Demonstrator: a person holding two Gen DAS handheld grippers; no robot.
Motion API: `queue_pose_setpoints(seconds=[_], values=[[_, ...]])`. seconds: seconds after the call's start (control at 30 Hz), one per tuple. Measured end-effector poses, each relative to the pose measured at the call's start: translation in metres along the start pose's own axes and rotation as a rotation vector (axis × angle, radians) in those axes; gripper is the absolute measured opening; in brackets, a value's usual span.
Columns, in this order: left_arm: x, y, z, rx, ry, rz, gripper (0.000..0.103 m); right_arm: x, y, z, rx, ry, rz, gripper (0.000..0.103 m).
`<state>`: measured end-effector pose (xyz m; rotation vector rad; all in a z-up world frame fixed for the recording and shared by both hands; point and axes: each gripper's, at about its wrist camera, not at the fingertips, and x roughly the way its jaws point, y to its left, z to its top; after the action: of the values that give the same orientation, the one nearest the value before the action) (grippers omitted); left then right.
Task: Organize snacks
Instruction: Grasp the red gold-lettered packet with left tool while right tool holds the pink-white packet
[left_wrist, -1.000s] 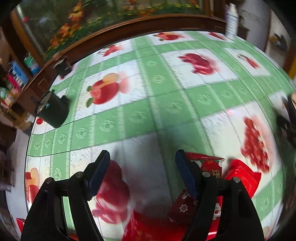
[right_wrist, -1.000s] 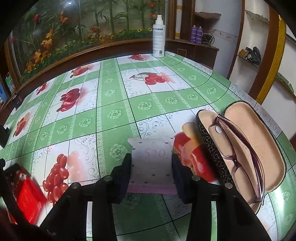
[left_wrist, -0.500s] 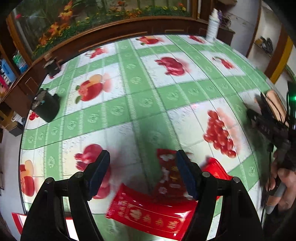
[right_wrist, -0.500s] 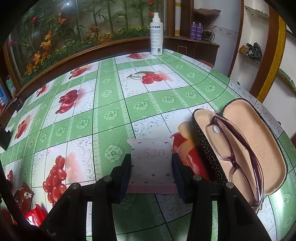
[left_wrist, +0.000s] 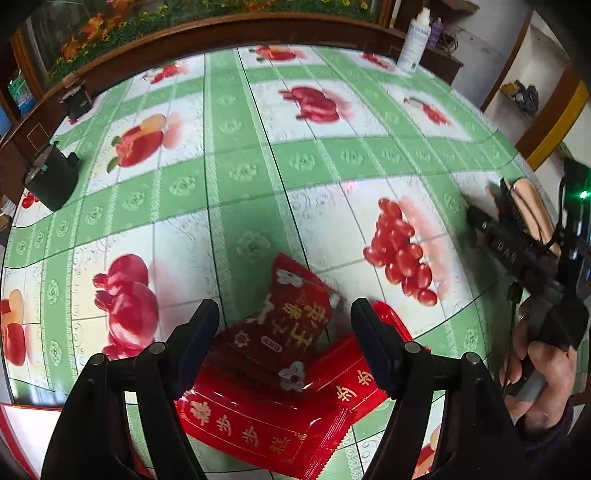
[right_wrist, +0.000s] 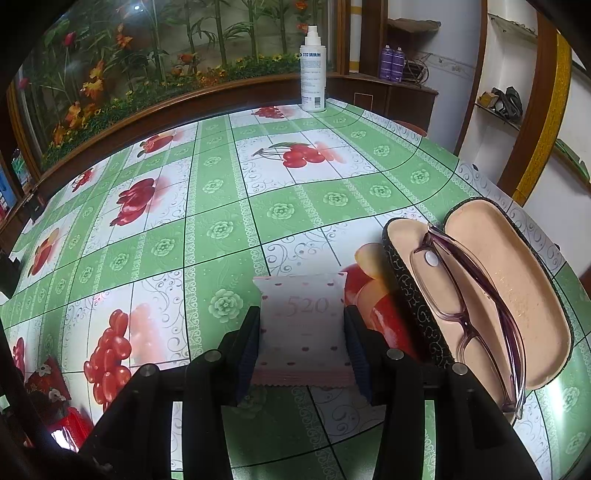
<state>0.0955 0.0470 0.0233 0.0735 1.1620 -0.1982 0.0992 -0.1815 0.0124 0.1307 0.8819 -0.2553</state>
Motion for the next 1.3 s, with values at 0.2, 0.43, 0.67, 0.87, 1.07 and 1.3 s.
queue_pose_setpoints(seconds=[0.2, 0.43, 0.67, 0.87, 1.07, 1.3], values=[[0.01, 0.005, -0.005, -0.012, -0.013, -0.013, 0.073, 0.001, 0.001, 0.0, -0.009, -0.009, -0.006, 0.047], [0.007, -0.011, -0.011, 0.082, -0.071, -0.002, 0.049, 0.0, 0.003, 0.0, -0.033, -0.013, -0.006, 0.04], [-0.001, -0.016, -0.018, 0.083, -0.132, 0.025, 0.046, 0.0, -0.005, 0.002, -0.01, 0.005, 0.032, 0.038], [-0.025, -0.015, -0.029, 0.066, -0.233, 0.029, 0.043, 0.003, -0.034, 0.01, 0.159, 0.075, 0.302, 0.038], [-0.043, -0.019, -0.044, 0.097, -0.272, 0.013, 0.022, 0.018, -0.05, 0.009, 0.307, 0.178, 0.571, 0.037], [-0.039, 0.008, -0.038, -0.017, -0.233, 0.031, 0.044, 0.02, -0.046, 0.009, 0.31, 0.182, 0.569, 0.038]])
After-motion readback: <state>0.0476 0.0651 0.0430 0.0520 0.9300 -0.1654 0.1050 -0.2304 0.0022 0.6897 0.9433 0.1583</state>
